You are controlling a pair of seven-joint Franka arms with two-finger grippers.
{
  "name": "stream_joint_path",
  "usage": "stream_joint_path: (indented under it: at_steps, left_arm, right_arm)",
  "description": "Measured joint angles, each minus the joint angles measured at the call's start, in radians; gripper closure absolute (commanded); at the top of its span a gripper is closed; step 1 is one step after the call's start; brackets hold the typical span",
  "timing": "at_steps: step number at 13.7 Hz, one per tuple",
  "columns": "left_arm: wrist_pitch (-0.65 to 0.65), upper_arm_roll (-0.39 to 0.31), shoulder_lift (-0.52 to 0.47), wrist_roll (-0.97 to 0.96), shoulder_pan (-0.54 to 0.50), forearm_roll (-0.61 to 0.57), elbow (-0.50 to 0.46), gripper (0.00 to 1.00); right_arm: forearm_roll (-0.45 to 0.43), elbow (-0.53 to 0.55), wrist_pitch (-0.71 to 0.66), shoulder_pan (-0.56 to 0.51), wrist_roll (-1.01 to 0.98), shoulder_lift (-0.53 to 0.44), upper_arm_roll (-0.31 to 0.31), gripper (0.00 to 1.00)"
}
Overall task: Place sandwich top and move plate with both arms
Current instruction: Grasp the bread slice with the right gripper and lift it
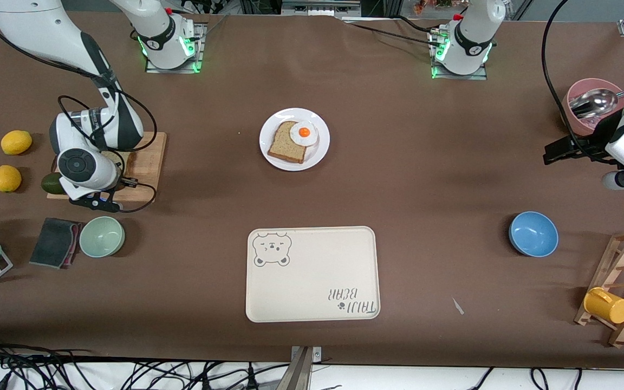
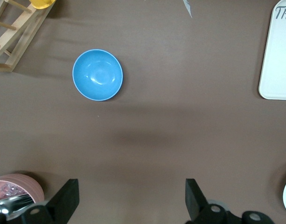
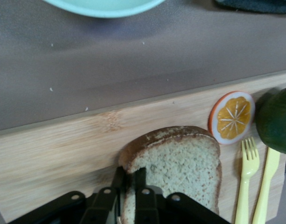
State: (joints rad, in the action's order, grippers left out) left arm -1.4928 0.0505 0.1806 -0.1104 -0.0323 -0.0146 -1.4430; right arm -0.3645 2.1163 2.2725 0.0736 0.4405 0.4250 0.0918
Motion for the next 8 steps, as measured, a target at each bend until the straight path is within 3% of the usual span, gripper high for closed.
stream_joint_path:
  at_steps: [4, 8]
  left_arm:
    - [0.0, 0.0, 0.0, 0.0, 0.0, 0.0, 0.0, 0.0]
    - [0.0, 0.0, 0.0, 0.0, 0.0, 0.0, 0.0, 0.0]
  right_arm:
    - [0.0, -0.039, -0.077, 0.01, 0.0, 0.002, -0.003, 1.0]
    - [0.002, -0.243, -0.392, 0.095, 0.0, 0.002, -0.01, 1.0]
